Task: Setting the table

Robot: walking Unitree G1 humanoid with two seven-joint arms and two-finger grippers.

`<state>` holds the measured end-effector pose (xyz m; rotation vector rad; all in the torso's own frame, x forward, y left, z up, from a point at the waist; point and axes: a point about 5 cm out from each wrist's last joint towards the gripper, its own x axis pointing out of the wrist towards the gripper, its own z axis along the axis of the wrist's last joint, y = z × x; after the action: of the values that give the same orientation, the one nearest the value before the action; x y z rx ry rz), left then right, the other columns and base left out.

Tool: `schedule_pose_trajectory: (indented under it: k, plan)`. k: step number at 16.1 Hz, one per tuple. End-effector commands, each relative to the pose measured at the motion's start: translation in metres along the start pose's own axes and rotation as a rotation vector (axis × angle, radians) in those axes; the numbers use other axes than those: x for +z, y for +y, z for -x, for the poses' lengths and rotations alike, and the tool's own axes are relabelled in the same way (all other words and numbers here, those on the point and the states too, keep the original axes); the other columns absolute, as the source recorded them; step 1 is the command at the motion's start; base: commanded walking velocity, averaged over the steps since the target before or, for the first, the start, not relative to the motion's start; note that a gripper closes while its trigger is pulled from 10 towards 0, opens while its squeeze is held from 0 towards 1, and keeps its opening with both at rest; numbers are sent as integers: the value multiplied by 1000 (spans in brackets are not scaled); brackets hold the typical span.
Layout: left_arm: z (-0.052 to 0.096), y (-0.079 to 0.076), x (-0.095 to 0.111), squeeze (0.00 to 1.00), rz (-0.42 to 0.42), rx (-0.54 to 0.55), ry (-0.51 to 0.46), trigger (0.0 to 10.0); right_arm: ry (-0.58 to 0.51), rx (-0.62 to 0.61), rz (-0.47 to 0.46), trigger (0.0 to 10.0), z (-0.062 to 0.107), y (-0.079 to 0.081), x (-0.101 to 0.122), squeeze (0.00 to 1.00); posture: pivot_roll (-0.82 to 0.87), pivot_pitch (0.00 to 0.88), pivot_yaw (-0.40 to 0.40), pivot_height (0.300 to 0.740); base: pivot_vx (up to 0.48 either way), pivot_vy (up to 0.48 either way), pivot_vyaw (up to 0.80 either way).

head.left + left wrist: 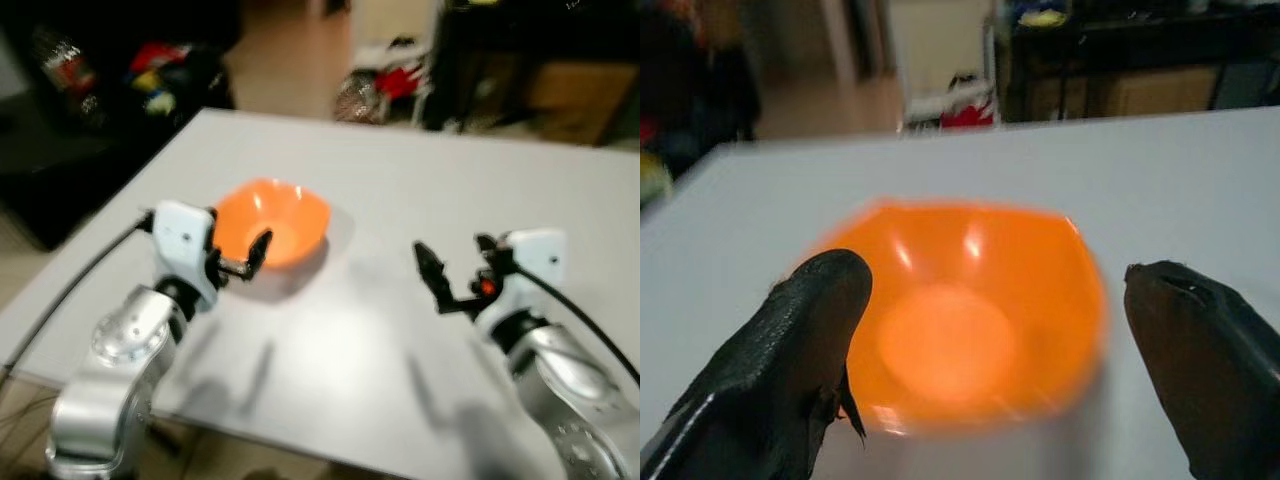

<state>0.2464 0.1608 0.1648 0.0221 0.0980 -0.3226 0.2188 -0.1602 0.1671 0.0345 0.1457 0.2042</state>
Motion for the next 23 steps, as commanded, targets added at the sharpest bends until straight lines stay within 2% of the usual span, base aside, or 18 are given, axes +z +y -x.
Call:
schedule_pose_trajectory:
  k: [1, 5, 7, 9, 11, 14, 15, 16, 18, 19, 20, 21, 23]
  plan:
    - [4, 6, 8, 1000, -21, 31, -34, 10000, -36, 22, 2, 10000, -1, 3, 3, 1000, 36, 0, 79, 740, 0, 0, 800]
    - [0, 11, 3, 1000, -63, 51, -2, 10000, -78, 13, -27, 10000, 4, 10, 3, 1000, -6, 0, 100, 740, 0, 0, 800]
    - [-2, 8, 10, 1000, -58, 44, -28, 10000, -118, 21, -48, 10000, 5, 10, 9, 1000, 7, 0, 96, 740, 0, 0, 800]
    - [3, 8, 11, 1000, -83, 95, -40, 10000, -146, 41, -45, 10000, 4, 8, 13, 1000, 19, 0, 97, 740, 0, 0, 800]
    - [3, 6, 4, 1000, -98, 82, -26, 10000, -139, 22, -42, 10000, 7, 9, 8, 1000, 3, 0, 92, 740, 0, 0, 800]
    - [-1, 1, 12, 1000, -86, 97, -46, 10000, -157, 64, -62, 10000, 0, 15, 17, 1000, 34, 0, 77, 740, 0, 0, 800]
    - [2, 2, 10, 729, -65, 102, -49, 10000, -159, 82, -44, 10000, 0, 16, 16, 1000, 28, 0, 79, 740, 0, 0, 800]
    - [4, 3, 3, 0, -83, 89, -34, 10000, -165, 73, -48, 10000, 5, 16, 12, 1000, 11, 0, 82, 740, 0, 0, 800]
    - [1, 2, 2, 0, -101, 60, -29, 10000, -175, 69, -54, 10000, 8, 17, 12, 1000, 16, 0, 80, 740, 0, 0, 800]
    - [0, 3, 9, 0, -120, 60, -46, 10000, -182, 73, -65, 10000, 8, 16, 13, 1000, 35, 0, 72, 740, 0, 0, 800]
    - [1, 6, 13, 0, -100, 74, -50, 10000, -187, 81, -68, 10000, 7, 14, 14, 1000, 42, 0, 78, 740, 0, 0, 800]
    - [2, 11, 7, 0, -80, 85, -29, 10000, -184, 88, -48, 10000, 5, 13, 11, 1000, 22, 0, 95, 740, 0, 0, 800]
    - [-3, 10, 3, 0, -130, 69, -26, 10000, -190, 71, -53, 10000, 3, 12, 9, 1000, 12, 0, 100, 740, 0, 0, 800]
